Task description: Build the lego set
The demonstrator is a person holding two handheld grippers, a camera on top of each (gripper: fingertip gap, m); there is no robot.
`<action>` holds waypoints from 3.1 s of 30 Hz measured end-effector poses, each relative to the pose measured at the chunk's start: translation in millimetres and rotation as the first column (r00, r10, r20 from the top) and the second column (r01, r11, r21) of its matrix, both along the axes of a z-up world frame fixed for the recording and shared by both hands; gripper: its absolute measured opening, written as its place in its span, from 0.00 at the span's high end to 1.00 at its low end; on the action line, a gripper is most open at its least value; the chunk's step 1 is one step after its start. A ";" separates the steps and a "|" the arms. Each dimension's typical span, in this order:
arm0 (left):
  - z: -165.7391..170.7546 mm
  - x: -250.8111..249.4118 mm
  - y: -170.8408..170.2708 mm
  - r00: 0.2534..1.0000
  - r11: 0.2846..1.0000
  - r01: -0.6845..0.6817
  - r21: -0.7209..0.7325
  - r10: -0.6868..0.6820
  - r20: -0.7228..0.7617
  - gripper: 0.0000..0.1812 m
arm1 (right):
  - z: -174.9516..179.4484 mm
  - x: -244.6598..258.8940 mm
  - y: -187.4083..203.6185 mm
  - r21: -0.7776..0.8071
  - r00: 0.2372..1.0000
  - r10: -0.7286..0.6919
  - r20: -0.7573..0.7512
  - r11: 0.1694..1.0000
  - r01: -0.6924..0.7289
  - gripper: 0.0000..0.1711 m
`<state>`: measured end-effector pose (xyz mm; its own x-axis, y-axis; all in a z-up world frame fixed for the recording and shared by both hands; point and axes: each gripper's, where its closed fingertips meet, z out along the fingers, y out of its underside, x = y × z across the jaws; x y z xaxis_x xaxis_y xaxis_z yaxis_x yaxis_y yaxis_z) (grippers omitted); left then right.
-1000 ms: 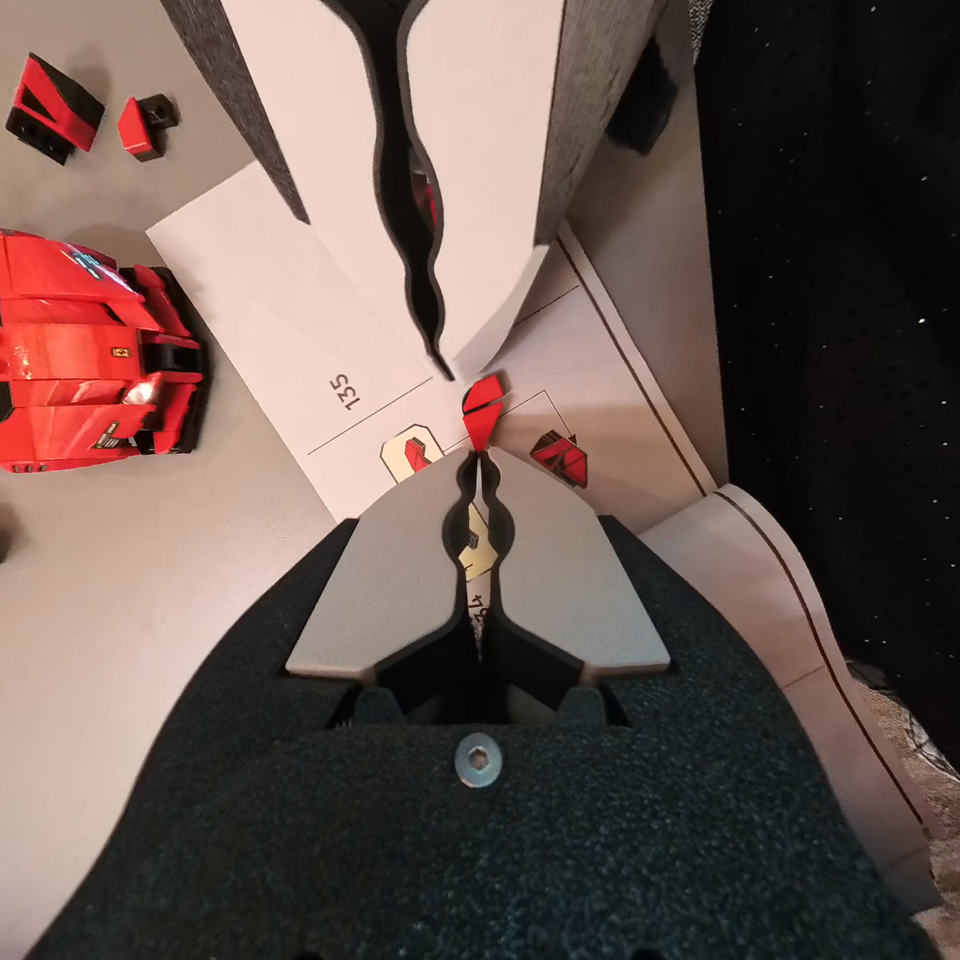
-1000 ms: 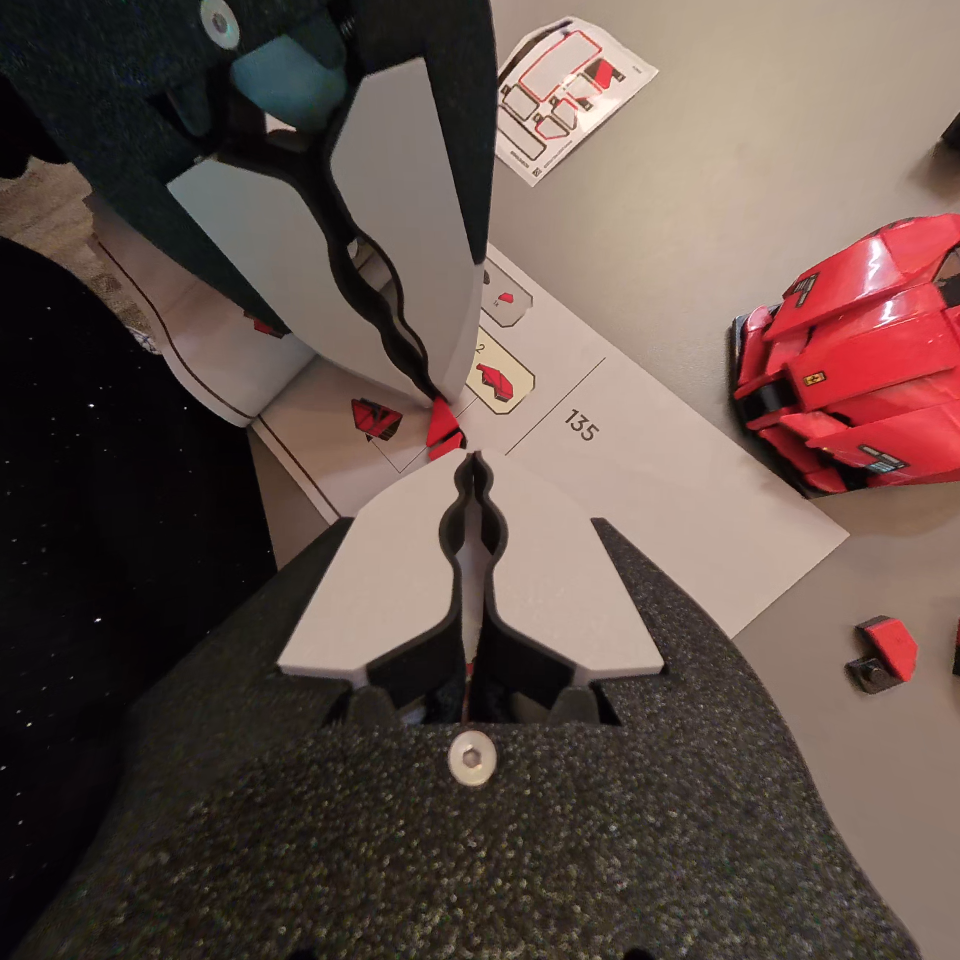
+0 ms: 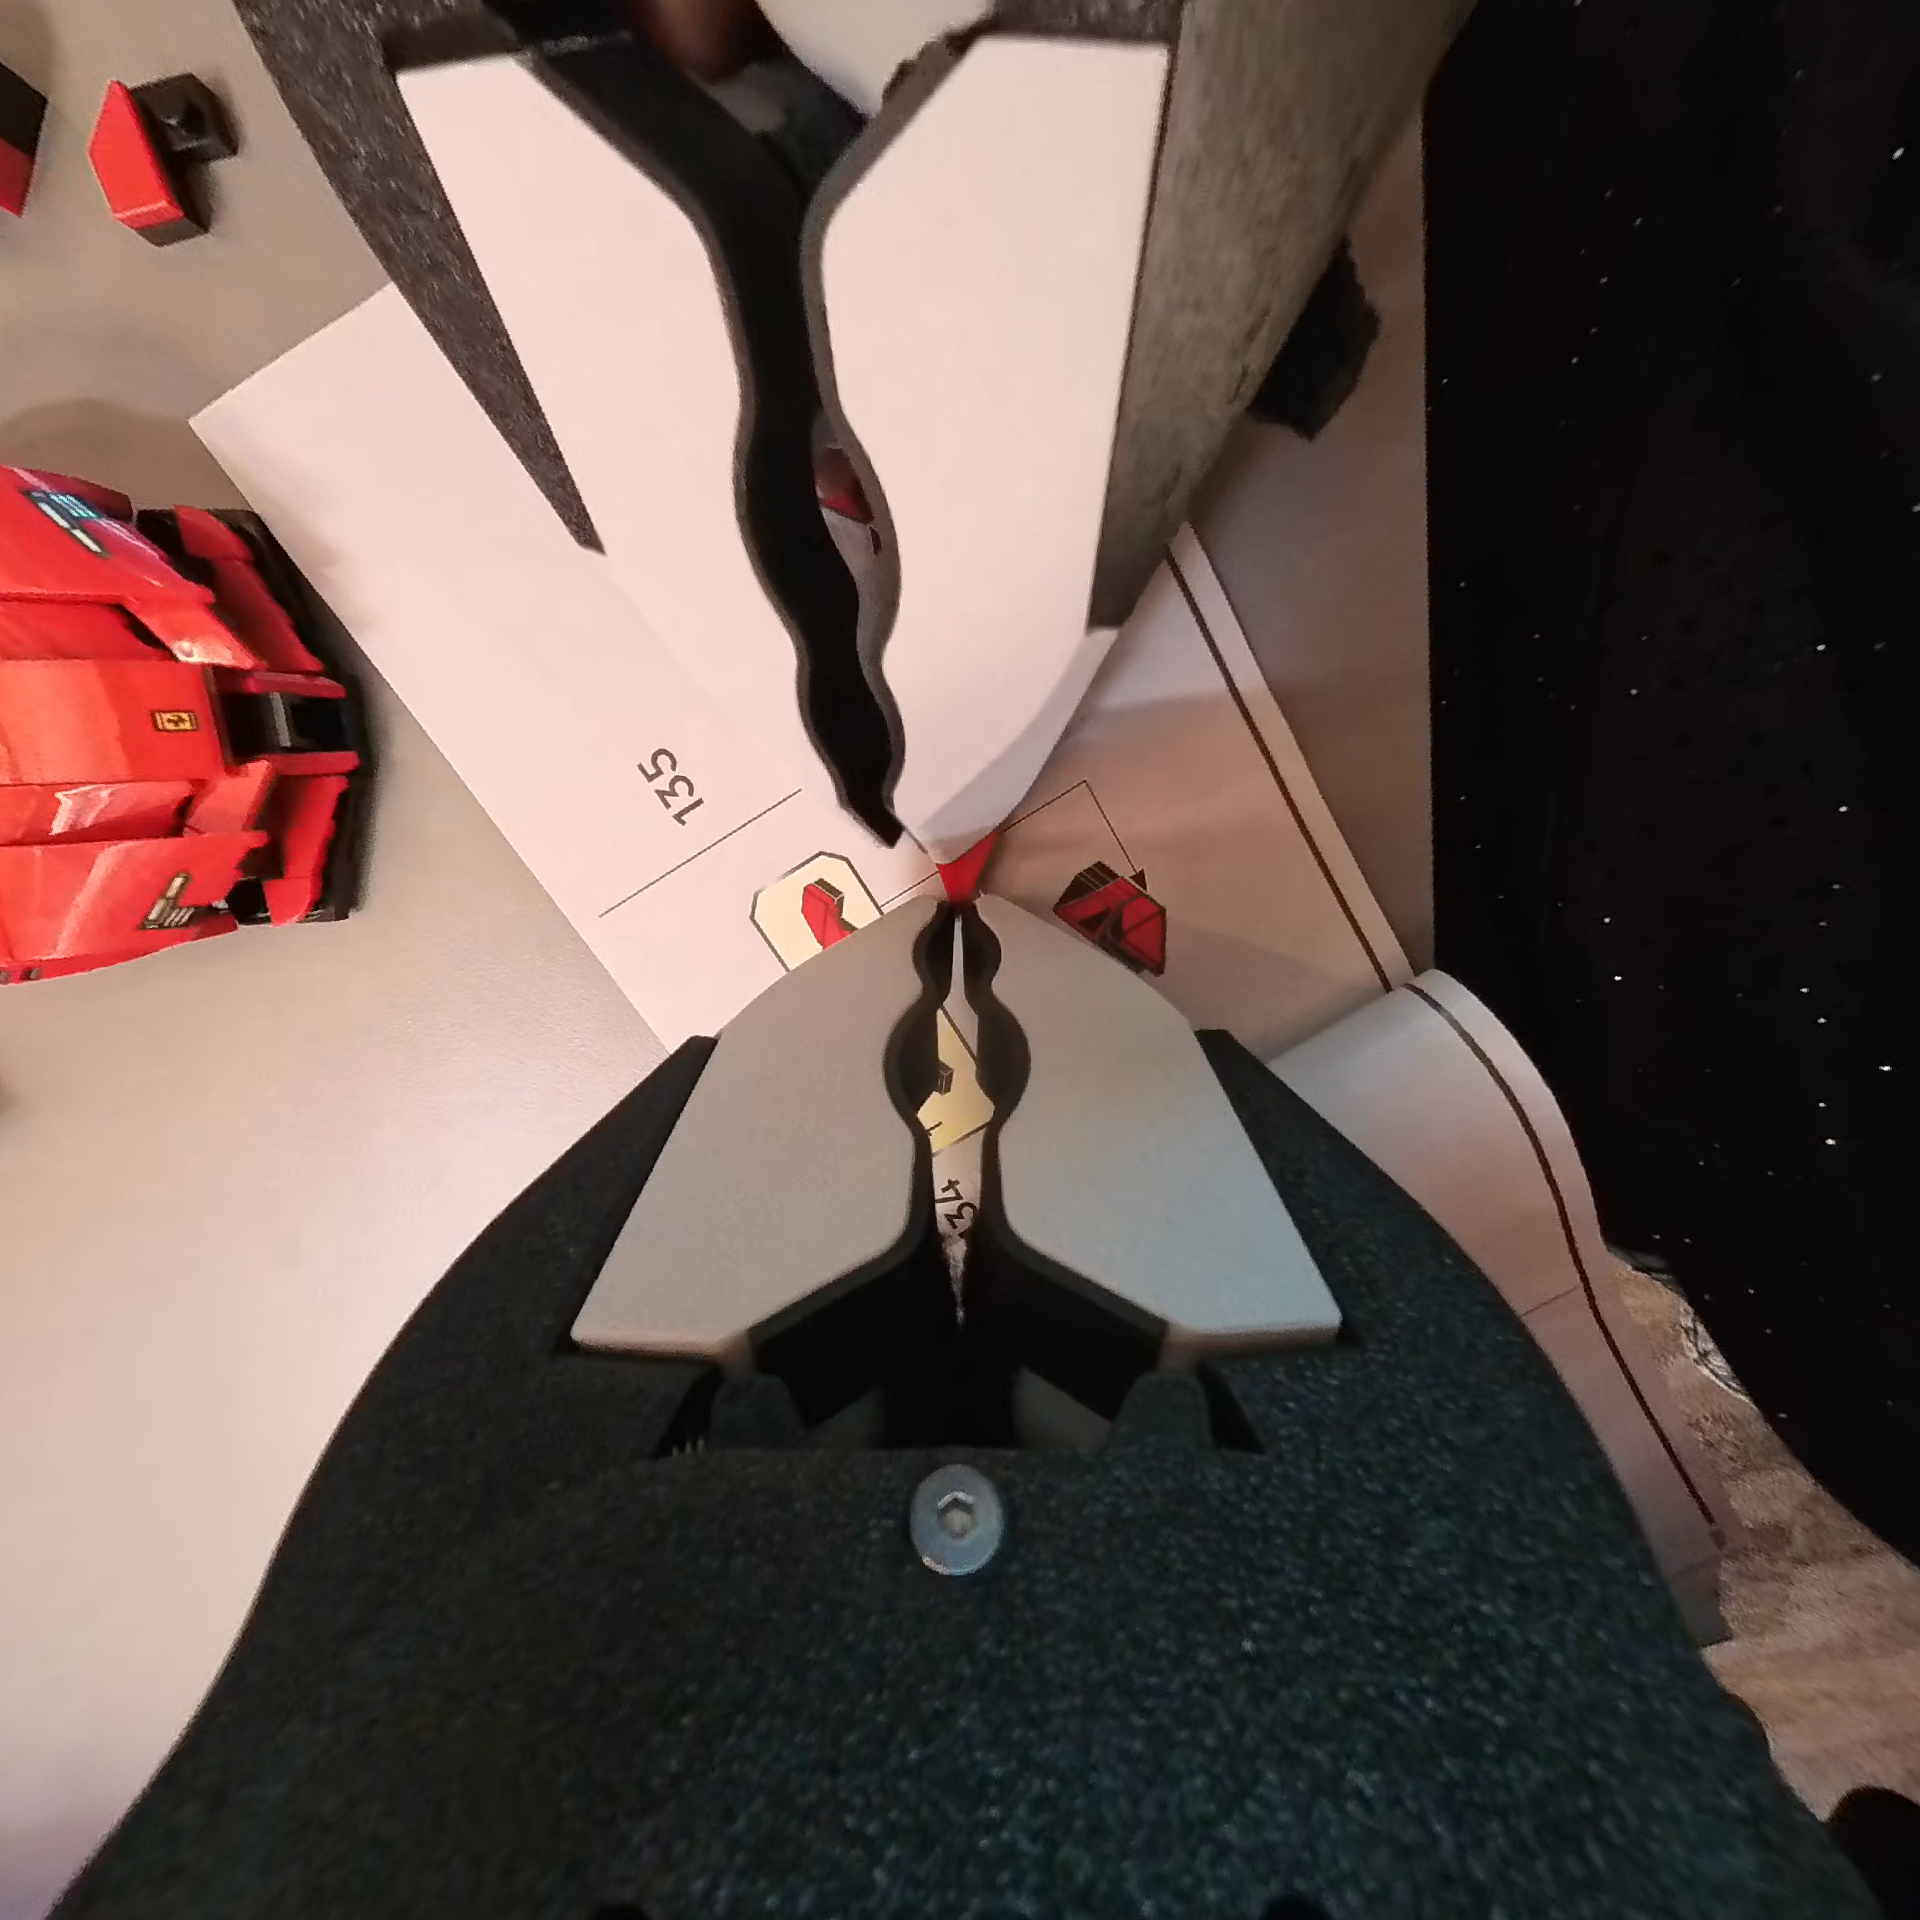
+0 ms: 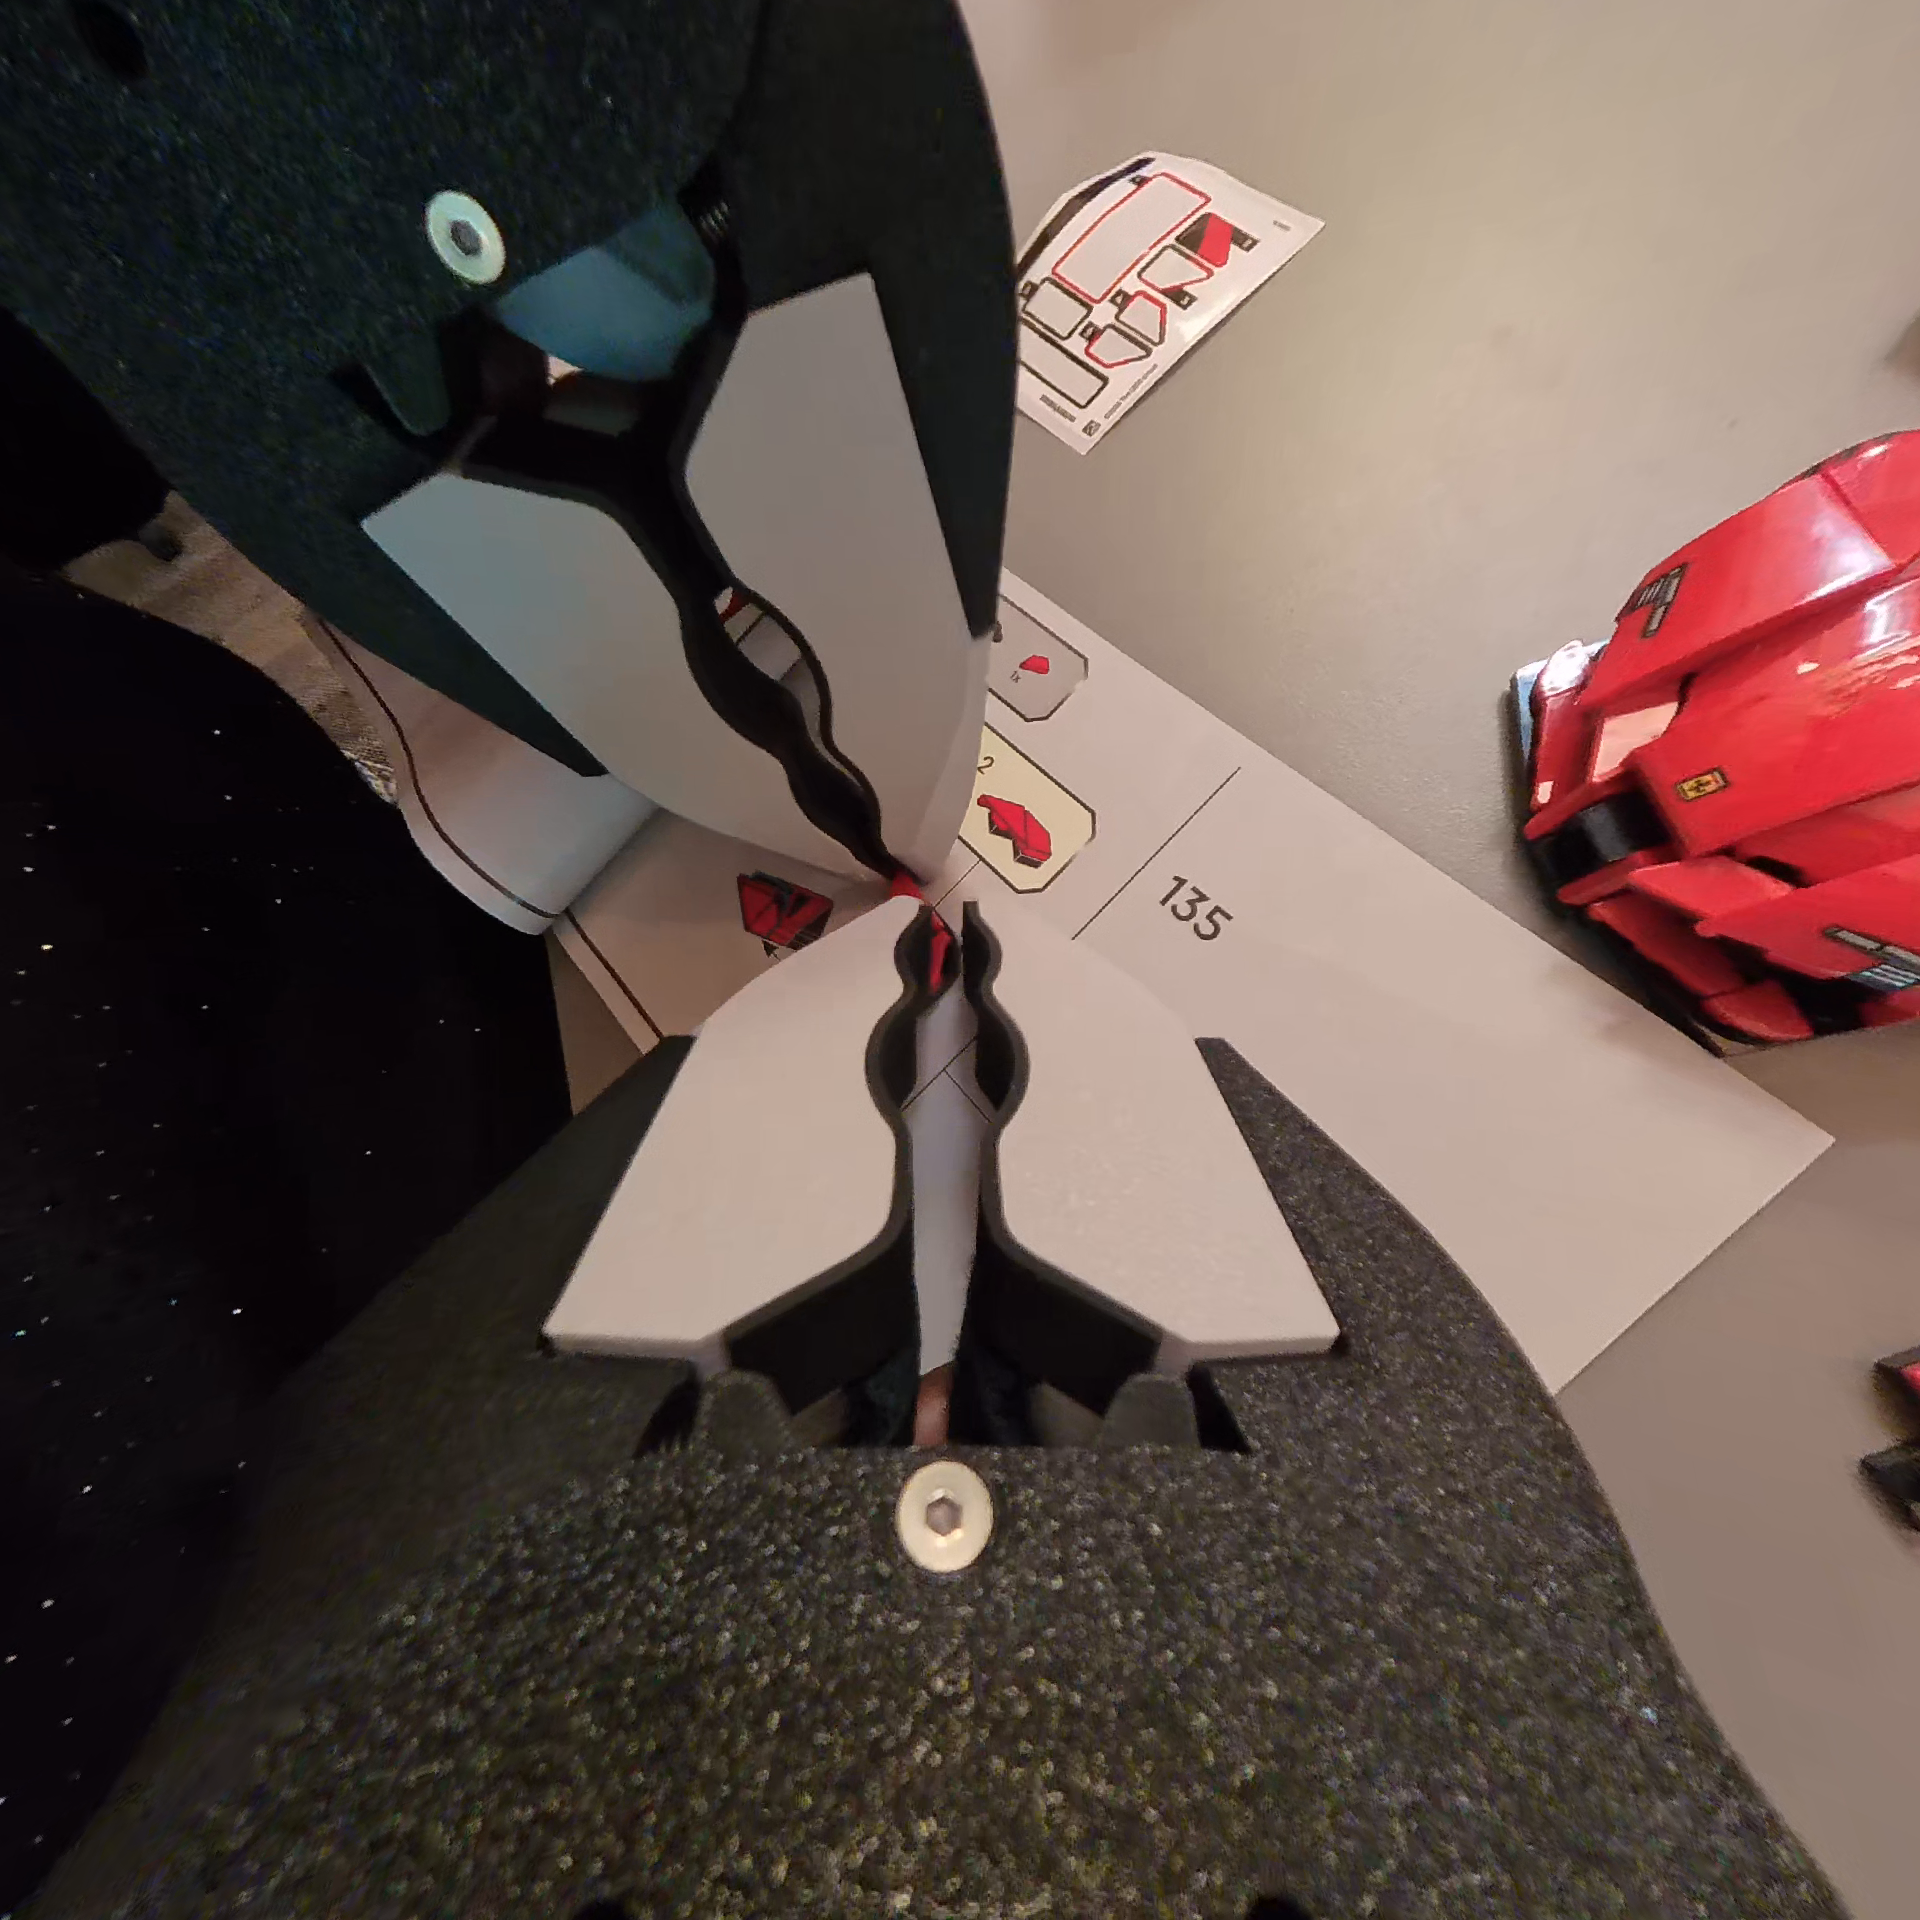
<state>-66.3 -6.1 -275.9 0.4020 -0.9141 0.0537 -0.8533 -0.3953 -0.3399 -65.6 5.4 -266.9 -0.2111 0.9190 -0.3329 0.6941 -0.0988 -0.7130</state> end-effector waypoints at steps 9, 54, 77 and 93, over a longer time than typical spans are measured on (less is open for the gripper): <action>-0.1 0.5 -0.1 1.000 0.999 -0.018 -0.048 0.017 -0.027 0.99 | -0.5 0.6 -0.1 0.040 1.000 0.010 -0.015 0.999 -0.009 0.98; 0.6 4.8 -5.5 0.990 0.993 -0.104 -0.061 0.110 0.093 0.98 | -0.6 5.2 -3.9 0.941 0.970 0.217 0.106 0.293 -0.168 1.00; 12.4 -15.4 -6.4 0.964 0.980 -0.199 0.005 0.195 0.182 1.00 | 28.0 12.7 -9.5 0.958 0.941 0.320 0.108 0.218 -0.185 1.00; 24.1 20.6 5.9 0.937 0.981 -0.184 0.063 0.156 0.312 0.97 | 19.5 63.0 44.8 0.492 0.984 0.177 0.032 0.854 -0.170 0.93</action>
<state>-45.7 -0.2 -251.9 0.5293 -0.8401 0.1189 -0.6260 -0.4813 -0.6136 -2.6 50.2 -247.4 -0.3834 0.9104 0.1556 0.6570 0.3873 -0.6468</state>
